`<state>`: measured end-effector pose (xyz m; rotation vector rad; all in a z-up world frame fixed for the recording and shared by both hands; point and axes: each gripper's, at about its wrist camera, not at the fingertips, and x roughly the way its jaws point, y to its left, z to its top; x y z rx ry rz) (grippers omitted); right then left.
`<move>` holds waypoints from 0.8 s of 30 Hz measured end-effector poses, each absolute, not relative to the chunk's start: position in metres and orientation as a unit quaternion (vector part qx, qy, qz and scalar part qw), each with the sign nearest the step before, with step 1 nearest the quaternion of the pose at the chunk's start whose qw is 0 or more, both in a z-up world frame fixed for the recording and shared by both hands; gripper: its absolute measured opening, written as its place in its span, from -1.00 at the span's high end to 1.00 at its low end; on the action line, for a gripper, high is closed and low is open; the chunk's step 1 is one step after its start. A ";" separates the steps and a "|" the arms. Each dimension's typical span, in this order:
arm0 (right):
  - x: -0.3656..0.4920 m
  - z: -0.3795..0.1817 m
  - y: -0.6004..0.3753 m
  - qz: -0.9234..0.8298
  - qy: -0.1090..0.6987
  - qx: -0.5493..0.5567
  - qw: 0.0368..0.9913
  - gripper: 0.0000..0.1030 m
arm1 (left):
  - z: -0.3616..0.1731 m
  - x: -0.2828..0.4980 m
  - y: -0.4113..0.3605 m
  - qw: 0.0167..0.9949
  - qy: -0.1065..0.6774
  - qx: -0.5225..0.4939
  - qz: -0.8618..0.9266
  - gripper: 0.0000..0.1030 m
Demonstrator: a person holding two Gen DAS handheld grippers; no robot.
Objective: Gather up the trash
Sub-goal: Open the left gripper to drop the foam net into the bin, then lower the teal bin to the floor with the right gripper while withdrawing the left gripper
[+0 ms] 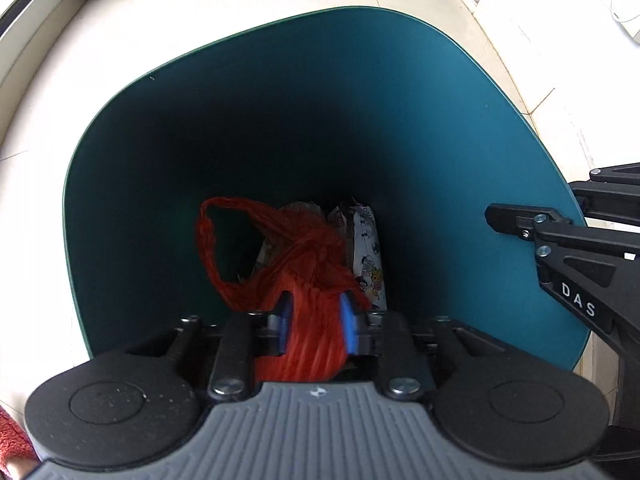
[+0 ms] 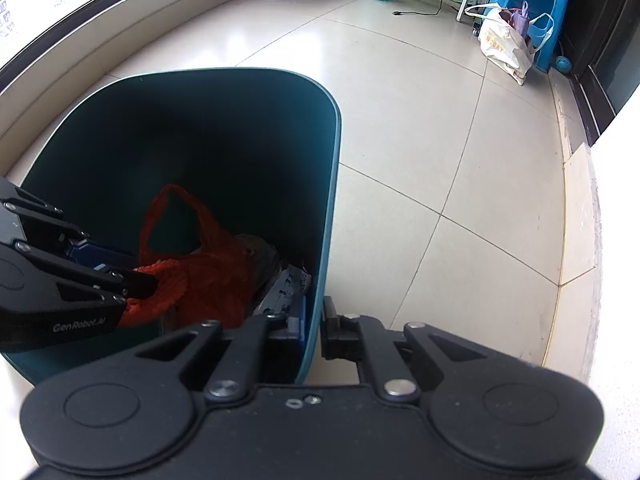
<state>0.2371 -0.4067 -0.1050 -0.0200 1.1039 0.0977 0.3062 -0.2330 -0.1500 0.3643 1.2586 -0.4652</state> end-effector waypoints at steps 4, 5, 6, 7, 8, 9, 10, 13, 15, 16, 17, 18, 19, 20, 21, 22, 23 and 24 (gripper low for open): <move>0.237 -0.103 -0.408 0.047 0.525 -0.007 0.850 0.88 | -0.147 0.299 -0.230 0.780 0.562 0.166 -0.219 -0.36; 0.237 -0.103 -0.408 0.047 0.524 -0.007 0.850 0.87 | -0.145 0.297 -0.230 0.781 0.559 0.168 -0.221 -0.36; 0.237 -0.102 -0.408 0.047 0.524 -0.007 0.851 0.87 | -0.144 0.295 -0.231 0.782 0.558 0.168 -0.223 -0.36; 0.237 -0.101 -0.409 0.046 0.523 -0.006 0.851 0.86 | -0.142 0.293 -0.231 0.783 0.555 0.169 -0.222 -0.36; 0.236 -0.100 -0.409 0.047 0.522 -0.005 0.852 0.85 | -0.139 0.291 -0.232 0.785 0.552 0.171 -0.221 -0.36; 0.236 -0.098 -0.409 0.046 0.521 -0.006 0.852 0.84 | -0.136 0.290 -0.231 0.788 0.549 0.172 -0.220 -0.36; 0.235 -0.096 -0.408 0.047 0.519 -0.006 0.854 0.81 | -0.134 0.288 -0.231 0.790 0.546 0.173 -0.219 -0.36; 0.229 -0.086 -0.407 0.049 0.512 -0.009 0.857 0.75 | -0.122 0.282 -0.226 0.798 0.536 0.171 -0.216 -0.36; 0.226 -0.079 -0.407 0.049 0.508 -0.012 0.860 0.74 | -0.113 0.277 -0.222 0.805 0.527 0.171 -0.214 -0.36; 0.224 -0.075 -0.407 0.049 0.506 -0.012 0.861 0.72 | -0.109 0.274 -0.219 0.808 0.522 0.171 -0.214 -0.36; 0.223 -0.071 -0.407 0.049 0.505 -0.011 0.862 0.70 | -0.104 0.272 -0.217 0.811 0.518 0.170 -0.213 -0.36; 0.221 -0.066 -0.407 0.048 0.503 -0.010 0.863 0.69 | -0.099 0.269 -0.214 0.814 0.514 0.168 -0.211 -0.36; 0.218 -0.062 -0.406 0.047 0.501 -0.009 0.864 0.66 | -0.095 0.267 -0.211 0.817 0.510 0.166 -0.210 -0.36; 0.215 -0.057 -0.406 0.045 0.499 -0.011 0.865 0.65 | -0.091 0.264 -0.208 0.821 0.505 0.165 -0.209 -0.36; 0.212 -0.052 -0.405 0.045 0.497 -0.013 0.867 0.65 | -0.085 0.261 -0.204 0.824 0.500 0.164 -0.207 -0.36; 0.208 -0.047 -0.405 0.047 0.494 -0.010 0.868 0.65 | -0.081 0.258 -0.202 0.827 0.496 0.163 -0.205 -0.36; 0.204 -0.042 -0.404 0.051 0.492 -0.003 0.869 0.67 | -0.079 0.255 -0.199 0.830 0.493 0.162 -0.204 -0.36; 0.199 -0.035 -0.404 0.052 0.488 0.003 0.871 0.66 | -0.076 0.253 -0.197 0.832 0.490 0.161 -0.204 -0.36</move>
